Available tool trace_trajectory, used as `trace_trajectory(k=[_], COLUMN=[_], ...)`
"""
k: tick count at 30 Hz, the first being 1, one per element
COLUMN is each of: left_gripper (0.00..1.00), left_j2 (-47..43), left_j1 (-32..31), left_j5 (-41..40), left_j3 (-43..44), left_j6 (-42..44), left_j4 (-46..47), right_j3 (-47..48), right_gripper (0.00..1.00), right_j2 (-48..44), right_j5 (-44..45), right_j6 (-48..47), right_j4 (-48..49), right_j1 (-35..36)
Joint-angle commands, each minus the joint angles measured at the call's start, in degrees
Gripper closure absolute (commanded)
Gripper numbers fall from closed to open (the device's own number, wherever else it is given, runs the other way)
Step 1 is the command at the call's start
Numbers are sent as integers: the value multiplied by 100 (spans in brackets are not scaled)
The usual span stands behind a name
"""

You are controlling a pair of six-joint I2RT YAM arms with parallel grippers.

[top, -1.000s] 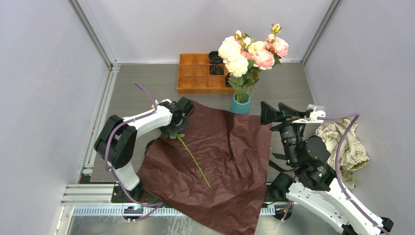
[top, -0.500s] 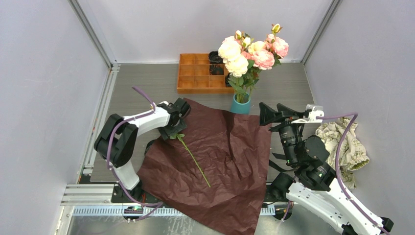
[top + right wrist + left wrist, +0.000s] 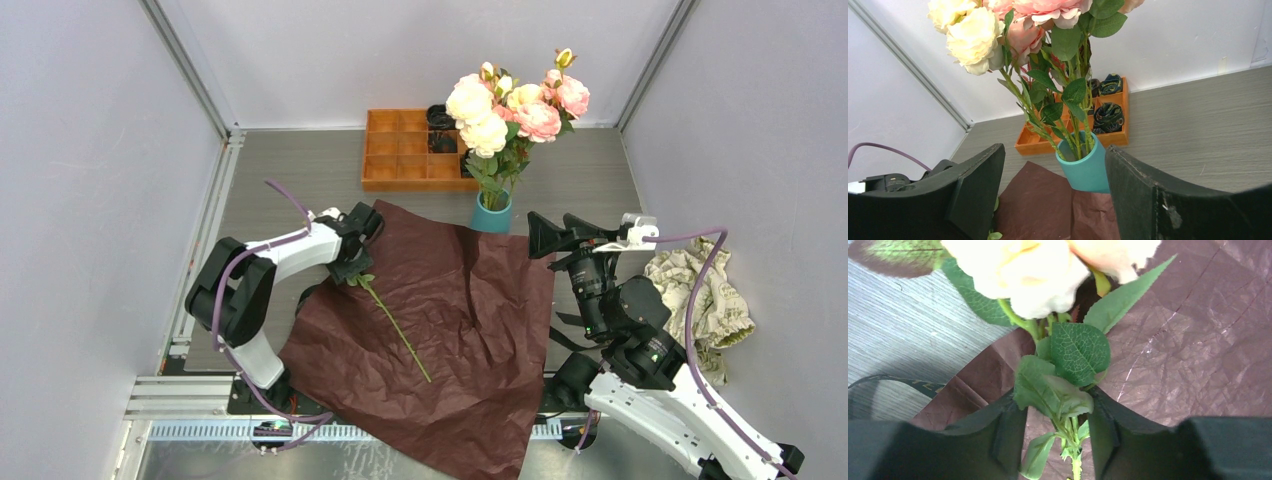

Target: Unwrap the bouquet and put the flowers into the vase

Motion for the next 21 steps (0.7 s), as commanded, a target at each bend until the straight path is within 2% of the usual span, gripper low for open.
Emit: trace_trajectory(k=[1, 10, 16, 21], left_gripper=[58, 99, 100, 100], left_j2=[87, -241, -1046, -1846], left_j1=[57, 54, 52, 42], left_j5=[180, 110, 110, 25], left_j3=[-235, -256, -415, -223], left_j6=[-104, 15, 484, 1031], left_j4=[483, 476, 1062, 1385], right_j3=[68, 52, 97, 175], right_gripper=[22, 22, 22, 22], right_j2=[-38, -82, -75, -115], right_j5=[-37, -42, -80, -64], right_j6=[73, 164, 226, 239], right_j4=[188, 162, 126, -1], right_j1=[-5, -11, -8, -5])
